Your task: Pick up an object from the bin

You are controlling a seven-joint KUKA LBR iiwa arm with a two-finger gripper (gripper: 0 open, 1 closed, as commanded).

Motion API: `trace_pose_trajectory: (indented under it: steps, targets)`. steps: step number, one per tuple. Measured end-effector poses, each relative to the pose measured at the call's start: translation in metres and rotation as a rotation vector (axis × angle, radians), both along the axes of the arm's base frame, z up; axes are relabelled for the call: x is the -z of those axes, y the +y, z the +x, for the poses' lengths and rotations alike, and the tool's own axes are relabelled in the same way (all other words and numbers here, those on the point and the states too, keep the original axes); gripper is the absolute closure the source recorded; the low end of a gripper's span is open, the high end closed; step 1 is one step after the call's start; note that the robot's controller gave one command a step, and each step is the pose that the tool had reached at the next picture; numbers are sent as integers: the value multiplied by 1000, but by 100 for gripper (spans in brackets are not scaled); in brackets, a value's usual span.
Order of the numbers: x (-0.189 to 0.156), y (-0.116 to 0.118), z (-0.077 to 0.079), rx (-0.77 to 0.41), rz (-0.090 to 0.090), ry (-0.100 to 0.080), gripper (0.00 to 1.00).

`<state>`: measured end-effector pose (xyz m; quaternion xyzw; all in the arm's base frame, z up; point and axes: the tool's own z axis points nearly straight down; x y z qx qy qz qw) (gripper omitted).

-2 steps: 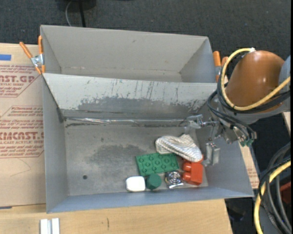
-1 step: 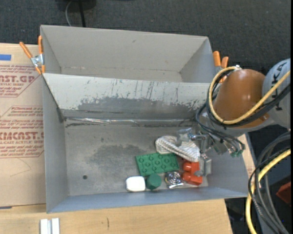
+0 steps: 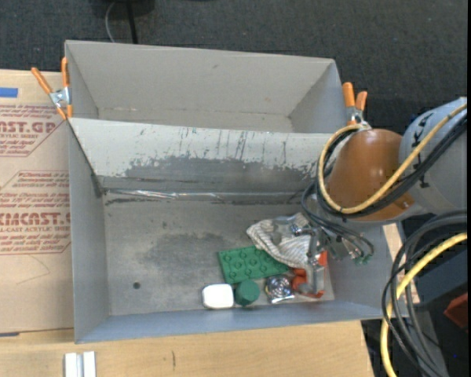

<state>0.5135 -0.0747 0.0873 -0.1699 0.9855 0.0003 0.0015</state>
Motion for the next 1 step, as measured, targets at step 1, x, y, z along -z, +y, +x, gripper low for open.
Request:
trace_pose_trajectory:
  steps: [1]
  targets:
    - [9, 10, 0, 195, 0, 1, 0]
